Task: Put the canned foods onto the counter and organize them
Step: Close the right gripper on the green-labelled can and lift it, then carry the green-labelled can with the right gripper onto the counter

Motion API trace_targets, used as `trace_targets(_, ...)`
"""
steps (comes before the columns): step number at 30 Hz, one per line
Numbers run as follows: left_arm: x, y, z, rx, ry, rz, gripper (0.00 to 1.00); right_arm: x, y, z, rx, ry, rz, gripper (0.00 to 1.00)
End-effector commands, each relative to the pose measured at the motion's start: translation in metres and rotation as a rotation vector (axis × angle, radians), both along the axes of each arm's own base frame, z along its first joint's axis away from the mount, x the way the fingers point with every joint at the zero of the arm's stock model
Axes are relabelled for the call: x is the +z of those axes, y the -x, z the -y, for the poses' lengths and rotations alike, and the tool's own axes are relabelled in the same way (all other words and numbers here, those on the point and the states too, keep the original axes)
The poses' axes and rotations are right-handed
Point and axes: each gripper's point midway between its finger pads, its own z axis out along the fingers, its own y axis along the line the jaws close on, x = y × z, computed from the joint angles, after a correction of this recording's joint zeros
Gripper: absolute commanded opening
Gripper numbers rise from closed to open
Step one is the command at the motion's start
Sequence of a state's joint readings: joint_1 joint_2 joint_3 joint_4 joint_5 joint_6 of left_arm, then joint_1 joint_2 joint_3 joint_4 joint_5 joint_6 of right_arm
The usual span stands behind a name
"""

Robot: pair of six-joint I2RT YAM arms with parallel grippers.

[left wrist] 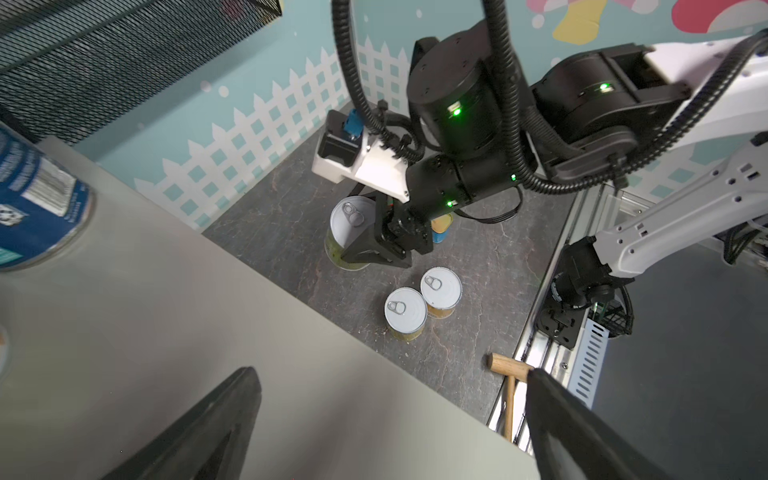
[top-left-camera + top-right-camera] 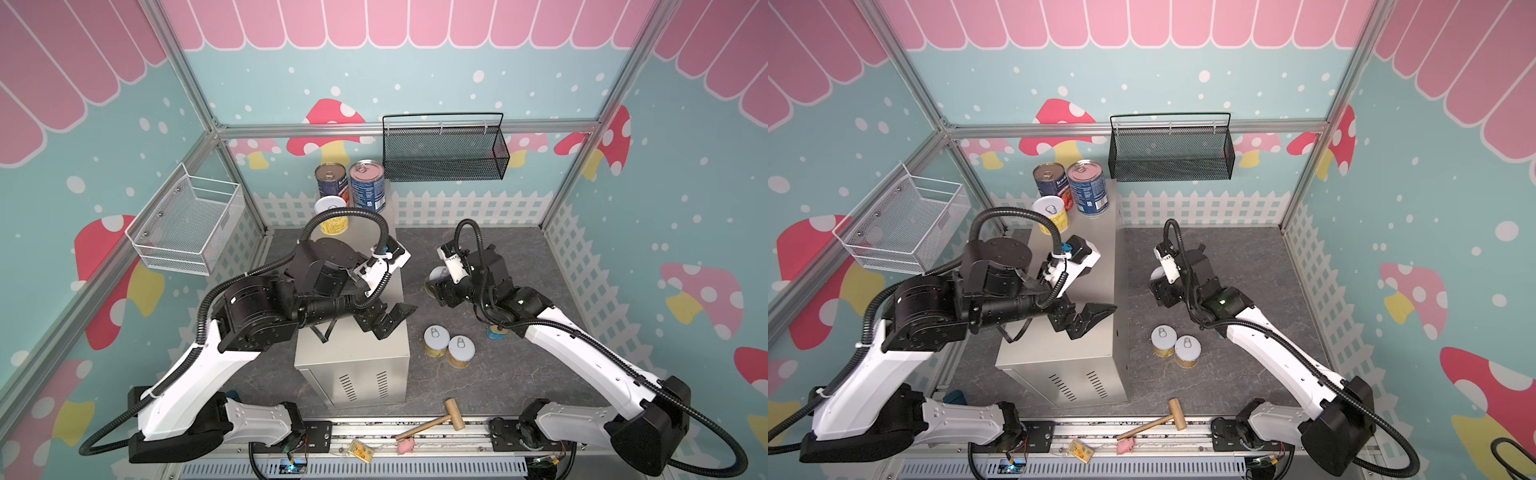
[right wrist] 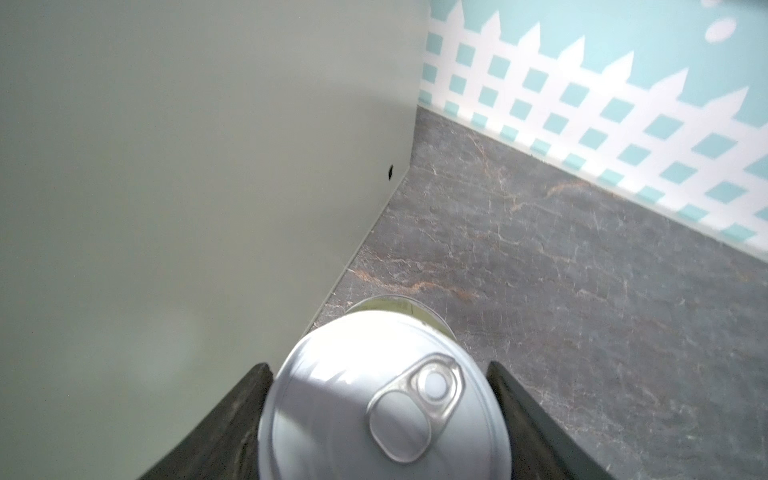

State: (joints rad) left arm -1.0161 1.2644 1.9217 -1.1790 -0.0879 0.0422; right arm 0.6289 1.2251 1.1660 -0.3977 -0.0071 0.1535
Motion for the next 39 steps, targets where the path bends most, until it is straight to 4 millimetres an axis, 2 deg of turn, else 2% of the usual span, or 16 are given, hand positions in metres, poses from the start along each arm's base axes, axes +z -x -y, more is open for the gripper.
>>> trace_targets(1,0.015,0.001,-0.025,0.057,-0.001,0.065,0.99,0.061,0.017,-0.012,0.146,-0.047,0.117,0.73)
trace_targets(6,0.027,-0.004,-0.056,0.172,0.014,0.123,0.99,0.115,0.033,-0.02,0.245,-0.096,0.193,0.73)
trace_targets(8,0.028,-0.009,-0.069,0.231,-0.001,0.144,0.99,0.13,0.037,-0.025,0.288,-0.105,0.207,0.73)
trace_targets(12,0.029,-0.01,-0.093,0.303,-0.02,0.153,0.99,0.153,0.042,-0.038,0.378,-0.119,0.201,0.73)
trace_targets(17,0.027,-0.002,-0.112,0.331,-0.025,0.079,0.99,0.174,0.046,-0.061,0.477,-0.139,0.156,0.7)
trace_targets(22,0.024,-0.009,-0.135,0.443,-0.031,0.033,0.99,0.18,0.047,-0.087,0.524,-0.105,0.135,0.7)
trace_targets(26,0.013,-0.021,-0.139,0.503,-0.051,-0.006,0.99,0.179,0.043,-0.106,0.542,-0.075,0.112,0.7)
trace_targets(30,0.007,-0.036,-0.146,0.575,-0.041,-0.034,0.99,0.18,0.037,-0.116,0.533,-0.057,0.097,0.7)
trace_targets(34,0.005,-0.052,-0.155,0.638,0.004,-0.037,0.99,0.171,0.034,-0.129,0.539,-0.048,0.084,0.7)
trace_targets(39,0.004,-0.061,-0.15,0.626,0.118,-0.058,0.99,0.163,0.026,-0.145,0.519,-0.037,0.074,0.7)
